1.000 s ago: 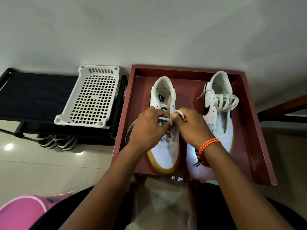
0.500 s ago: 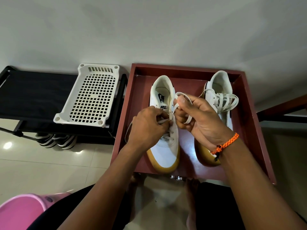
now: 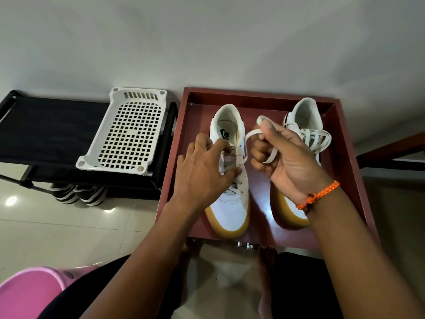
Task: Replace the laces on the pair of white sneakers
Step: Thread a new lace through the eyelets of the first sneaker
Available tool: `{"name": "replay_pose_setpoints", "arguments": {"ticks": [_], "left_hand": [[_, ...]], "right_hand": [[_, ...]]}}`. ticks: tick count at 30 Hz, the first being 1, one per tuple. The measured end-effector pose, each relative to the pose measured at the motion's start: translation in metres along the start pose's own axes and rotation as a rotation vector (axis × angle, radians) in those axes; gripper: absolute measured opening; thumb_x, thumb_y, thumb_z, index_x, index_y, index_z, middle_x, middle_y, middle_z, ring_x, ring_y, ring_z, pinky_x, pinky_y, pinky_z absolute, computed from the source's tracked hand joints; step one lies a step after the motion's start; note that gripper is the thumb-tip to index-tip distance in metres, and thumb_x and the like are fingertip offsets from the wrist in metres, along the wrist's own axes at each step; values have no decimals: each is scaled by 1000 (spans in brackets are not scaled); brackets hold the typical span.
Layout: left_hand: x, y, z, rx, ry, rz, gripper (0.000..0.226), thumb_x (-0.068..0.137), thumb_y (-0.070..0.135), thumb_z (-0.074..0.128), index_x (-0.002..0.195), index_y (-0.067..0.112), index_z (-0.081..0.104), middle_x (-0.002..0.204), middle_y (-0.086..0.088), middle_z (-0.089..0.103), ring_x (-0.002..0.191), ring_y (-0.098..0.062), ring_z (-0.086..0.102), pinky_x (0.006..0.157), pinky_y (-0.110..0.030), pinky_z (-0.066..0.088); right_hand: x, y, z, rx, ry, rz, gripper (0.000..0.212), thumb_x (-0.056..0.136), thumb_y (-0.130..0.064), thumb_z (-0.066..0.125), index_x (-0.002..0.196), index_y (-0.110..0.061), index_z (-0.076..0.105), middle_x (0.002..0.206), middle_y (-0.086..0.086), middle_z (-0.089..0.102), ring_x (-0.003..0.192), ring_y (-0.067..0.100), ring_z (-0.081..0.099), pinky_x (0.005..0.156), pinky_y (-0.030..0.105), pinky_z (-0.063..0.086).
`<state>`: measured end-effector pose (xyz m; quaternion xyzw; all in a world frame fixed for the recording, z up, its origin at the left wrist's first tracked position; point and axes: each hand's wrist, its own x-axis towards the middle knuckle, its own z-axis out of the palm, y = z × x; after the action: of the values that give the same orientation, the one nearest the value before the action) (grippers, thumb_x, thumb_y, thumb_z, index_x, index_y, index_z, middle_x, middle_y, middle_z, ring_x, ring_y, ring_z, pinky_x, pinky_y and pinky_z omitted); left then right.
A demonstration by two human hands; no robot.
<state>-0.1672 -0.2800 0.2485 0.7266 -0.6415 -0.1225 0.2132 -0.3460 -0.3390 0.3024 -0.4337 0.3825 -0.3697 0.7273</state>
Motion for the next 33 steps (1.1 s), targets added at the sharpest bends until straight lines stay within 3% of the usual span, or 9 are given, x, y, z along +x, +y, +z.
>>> {"name": "replay_pose_setpoints", "arguments": {"ticks": [3,5,9,13,16,20,24,30,33], "left_hand": [[1,1,-4,-29,-16,-10,55,86,68,73,127,38,52,122,7,47,106,-19,57,84,-45,54],[2,1,-6,-70,-31,-15,57,85,67,75,128,39,51,122,7,49,104,-18,59,83,-47,57],[3,-2,-6,-87,-50,-6,61,84,68,77,130,39,50,118,7,55,104,-18,61,83,-46,57],[6,-5,-7,-84,-17,29,56,82,69,77,121,38,53,114,14,63,101,-16,65,76,-42,59],[8,-7,-11,-75,33,37,44,84,61,81,111,35,59,99,16,65,87,-12,65,68,-35,55],[8,-5,-11,-73,47,30,36,84,52,84,99,32,59,86,14,64,78,-11,63,63,-34,52],[8,-3,-13,-91,22,18,32,82,44,85,96,31,59,81,14,60,77,-14,61,58,-30,39],[7,2,-16,-178,-8,-56,57,80,42,85,125,38,51,84,12,61,79,-16,65,61,-36,52],[8,3,-20,-252,51,-160,60,81,40,87,127,38,48,81,14,67,75,-9,68,63,-34,55]], "right_hand": [[5,16,-11,-1056,349,1,21,104,-35,62,102,-14,59,85,1,61,79,24,54,65,34,34],[1,28,-12,-1232,432,121,23,105,-36,55,112,-14,58,103,9,68,93,32,60,72,37,38],[1,34,-12,-1268,467,-44,34,106,-10,44,131,-6,68,125,19,69,117,36,63,90,36,46],[1,24,-1,-1111,479,-250,59,99,8,43,151,-16,56,98,6,68,81,5,60,76,-1,34],[2,28,5,-995,441,-266,65,102,7,42,162,-18,36,95,3,67,84,9,62,84,17,48],[5,34,7,-918,357,-403,45,103,7,43,141,-12,59,94,0,69,79,15,67,78,32,60],[4,33,10,-749,333,-515,20,108,-6,54,119,-5,71,92,3,75,73,16,75,70,33,63],[5,35,21,-483,337,-413,12,100,3,65,105,-1,75,84,13,76,70,23,78,66,33,64],[10,44,19,-595,355,-399,9,98,-6,72,103,-8,79,84,6,78,72,18,78,68,42,66]]}}
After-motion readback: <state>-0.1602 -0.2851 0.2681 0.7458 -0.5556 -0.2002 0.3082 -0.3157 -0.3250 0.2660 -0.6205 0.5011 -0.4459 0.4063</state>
